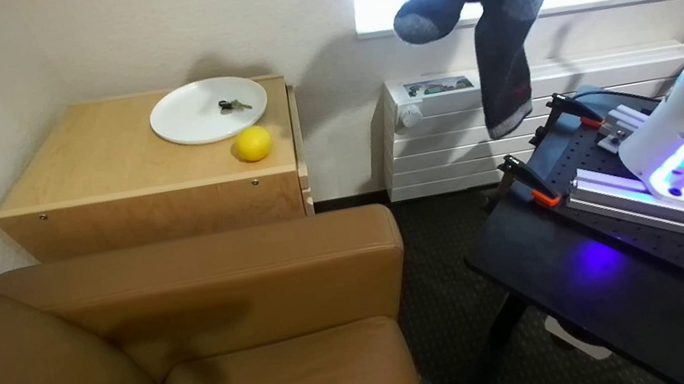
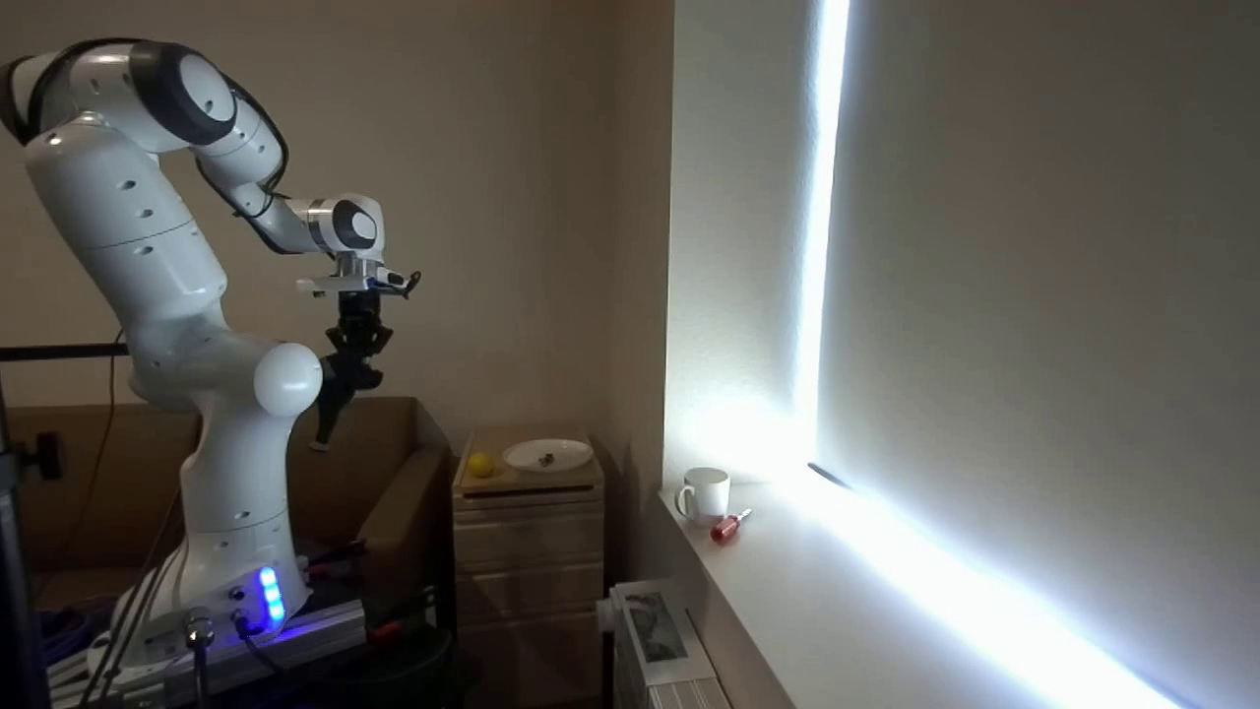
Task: Put the sock on the armrest
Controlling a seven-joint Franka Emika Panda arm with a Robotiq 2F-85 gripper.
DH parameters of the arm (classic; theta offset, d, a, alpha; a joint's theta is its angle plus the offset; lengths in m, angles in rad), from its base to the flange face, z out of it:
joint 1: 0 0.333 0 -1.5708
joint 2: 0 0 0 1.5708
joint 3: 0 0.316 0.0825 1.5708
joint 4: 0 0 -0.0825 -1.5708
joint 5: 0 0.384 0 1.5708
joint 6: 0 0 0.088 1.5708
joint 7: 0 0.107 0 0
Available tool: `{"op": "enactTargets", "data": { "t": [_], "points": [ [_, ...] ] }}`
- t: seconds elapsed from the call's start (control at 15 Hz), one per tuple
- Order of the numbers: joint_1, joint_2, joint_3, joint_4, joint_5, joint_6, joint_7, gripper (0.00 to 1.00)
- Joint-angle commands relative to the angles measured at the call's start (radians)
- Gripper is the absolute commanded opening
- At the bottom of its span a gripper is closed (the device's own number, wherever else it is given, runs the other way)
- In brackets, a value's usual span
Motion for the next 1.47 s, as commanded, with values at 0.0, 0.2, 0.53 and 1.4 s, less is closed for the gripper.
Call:
{"op": "enactTargets", "data": {
  "t": [0.0,0.2,0.53,1.4],
  "points": [
    [0.019,0.173,0.055,0.052,0.109,0.157,0.068,0.03],
    [-0.006,0.280,0.108,0.078,0.036,0.326,0.206,0.03],
    [0.036,0.296,0.146,0.083,-0.101,0.465,0.315,0.03],
    [0.024,0.549,0.085,0.128,-0.295,0.856,0.788,0.03]
  ]
}}
